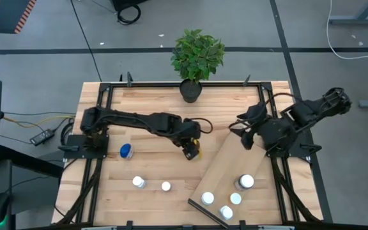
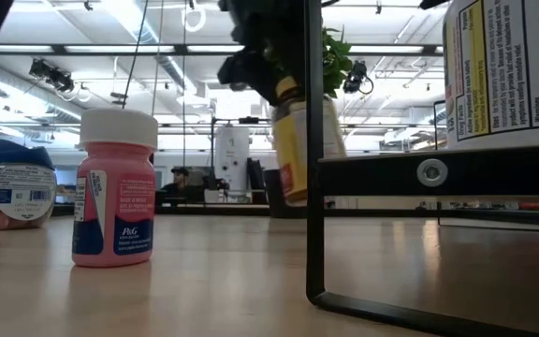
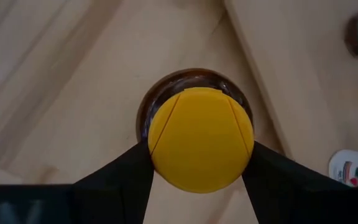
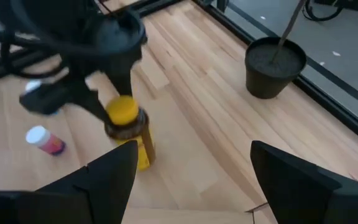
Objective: Pick and place medicine bottles onto shelf by color
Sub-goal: Put the yellow medicine bottle on the shelf
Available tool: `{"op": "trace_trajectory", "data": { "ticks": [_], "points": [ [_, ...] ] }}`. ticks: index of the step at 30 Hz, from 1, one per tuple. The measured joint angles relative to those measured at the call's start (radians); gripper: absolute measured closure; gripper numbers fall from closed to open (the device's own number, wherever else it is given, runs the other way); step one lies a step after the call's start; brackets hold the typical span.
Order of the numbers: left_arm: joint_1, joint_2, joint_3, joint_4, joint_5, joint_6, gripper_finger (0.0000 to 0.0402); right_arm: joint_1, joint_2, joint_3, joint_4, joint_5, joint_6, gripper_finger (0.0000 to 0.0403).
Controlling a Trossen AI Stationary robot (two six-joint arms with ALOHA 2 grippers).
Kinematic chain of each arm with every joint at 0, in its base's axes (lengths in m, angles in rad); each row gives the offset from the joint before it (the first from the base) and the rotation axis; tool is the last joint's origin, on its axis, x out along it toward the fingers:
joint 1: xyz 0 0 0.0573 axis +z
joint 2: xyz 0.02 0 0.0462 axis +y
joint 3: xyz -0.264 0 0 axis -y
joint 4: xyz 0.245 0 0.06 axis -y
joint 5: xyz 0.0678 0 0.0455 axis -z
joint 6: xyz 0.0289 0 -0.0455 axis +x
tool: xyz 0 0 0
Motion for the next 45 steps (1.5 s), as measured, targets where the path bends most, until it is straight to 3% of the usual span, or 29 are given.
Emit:
{"op": "trace_trajectory", "data": {
  "ticks": [7,14,23,33,39,45],
  "points": [
    [-0.024,0.084,0.075,-0.024,-0.062,-0.020,0.0183,0.000,-0.048,0.000,-0.001,-0.003,-0.022,0.0084],
    [-0.024,0.098,0.074,-0.091,-0.074,-0.026,0.0170,0.000,-0.048,0.000,-0.001,-0.100,-0.061,0.0084],
    [-0.024,0.090,0.075,-0.076,-0.032,-0.045,0.0104,0.000,-0.048,0.000,-0.003,-0.102,-0.105,0.0084],
    [-0.016,-0.043,0.075,-0.084,-0.043,-0.075,0.0030,0.000,-0.047,0.000,0.003,-0.069,-0.106,0.0084],
    [-0.024,-0.138,0.075,-0.128,-0.091,-0.029,0.0025,-0.001,-0.006,-0.019,0.068,-0.050,-0.131,0.0084],
    [-0.056,-0.196,0.073,-0.162,-0.111,0.069,0.0032,-0.001,0.142,-0.023,0.113,-0.092,-0.195,0.0084]
  ]
}}
